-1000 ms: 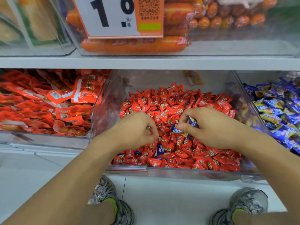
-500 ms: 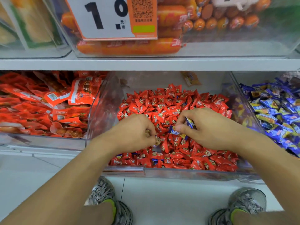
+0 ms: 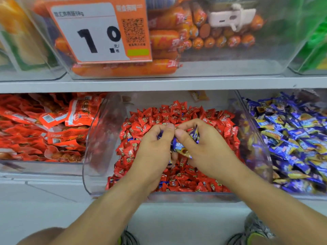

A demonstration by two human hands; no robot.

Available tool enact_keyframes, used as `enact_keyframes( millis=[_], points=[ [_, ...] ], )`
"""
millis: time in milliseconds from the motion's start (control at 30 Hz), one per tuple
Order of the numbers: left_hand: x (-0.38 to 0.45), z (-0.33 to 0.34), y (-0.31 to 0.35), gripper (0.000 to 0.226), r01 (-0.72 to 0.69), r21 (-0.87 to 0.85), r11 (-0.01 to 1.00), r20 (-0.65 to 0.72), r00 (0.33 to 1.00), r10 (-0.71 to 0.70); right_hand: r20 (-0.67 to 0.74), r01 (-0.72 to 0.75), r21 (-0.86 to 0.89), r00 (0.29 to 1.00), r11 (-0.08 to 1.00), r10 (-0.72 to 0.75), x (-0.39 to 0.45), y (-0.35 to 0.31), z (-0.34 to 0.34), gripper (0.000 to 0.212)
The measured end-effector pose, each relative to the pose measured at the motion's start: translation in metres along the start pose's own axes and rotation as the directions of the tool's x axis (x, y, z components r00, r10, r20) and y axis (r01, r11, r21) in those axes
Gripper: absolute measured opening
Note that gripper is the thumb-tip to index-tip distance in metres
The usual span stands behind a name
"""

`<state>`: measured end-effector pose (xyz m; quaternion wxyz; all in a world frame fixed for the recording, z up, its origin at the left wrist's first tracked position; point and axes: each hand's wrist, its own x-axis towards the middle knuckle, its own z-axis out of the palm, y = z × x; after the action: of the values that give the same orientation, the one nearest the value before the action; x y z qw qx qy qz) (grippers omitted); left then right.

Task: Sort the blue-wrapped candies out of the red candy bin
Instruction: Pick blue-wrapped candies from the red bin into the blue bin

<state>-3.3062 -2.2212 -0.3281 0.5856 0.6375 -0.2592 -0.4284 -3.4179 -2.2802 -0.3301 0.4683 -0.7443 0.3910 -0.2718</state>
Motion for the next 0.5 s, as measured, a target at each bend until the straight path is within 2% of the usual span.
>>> enact_keyframes(
  millis=[100, 167, 233, 333, 400, 500],
  points=[
    [-0.008, 0.025, -0.004, 0.016, -0.125, 0.037, 0.991, -0.055, 0.990, 0.127, -0.038, -0.112, 0.261, 0.991, 0.959, 0.127, -0.008, -0.001, 0.002, 0.007],
    [-0.018, 0.037, 0.001, 0.015, -0.203, 0.048, 0.978, 0.039, 0.979, 0.201, -0.079, -0.114, 0.388, 0.984, 0.915, 0.156, -0.014, -0.005, -0.010, 0.008],
    [-0.026, 0.048, 0.011, 0.017, -0.262, 0.103, 0.960, 0.150, 0.958, 0.246, -0.139, -0.079, 0.412, 0.979, 0.908, 0.148, -0.018, -0.007, -0.035, 0.011],
    [-0.025, 0.065, 0.019, 0.024, -0.320, 0.195, 0.927, 0.156, 0.943, 0.293, -0.220, -0.004, 0.338, 0.972, 0.941, 0.083, -0.029, -0.004, -0.078, 0.018],
    [-0.021, 0.080, 0.022, 0.027, -0.398, 0.283, 0.872, 0.166, 0.916, 0.364, -0.291, 0.018, 0.220, 0.956, 0.975, 0.048, -0.038, 0.005, -0.111, 0.022],
    [-0.019, 0.116, 0.029, 0.030, -0.506, 0.365, 0.781, 0.311, 0.857, 0.410, -0.349, -0.045, -0.024, 0.936, 0.999, 0.034, -0.050, 0.026, -0.160, 0.020]
  ],
)
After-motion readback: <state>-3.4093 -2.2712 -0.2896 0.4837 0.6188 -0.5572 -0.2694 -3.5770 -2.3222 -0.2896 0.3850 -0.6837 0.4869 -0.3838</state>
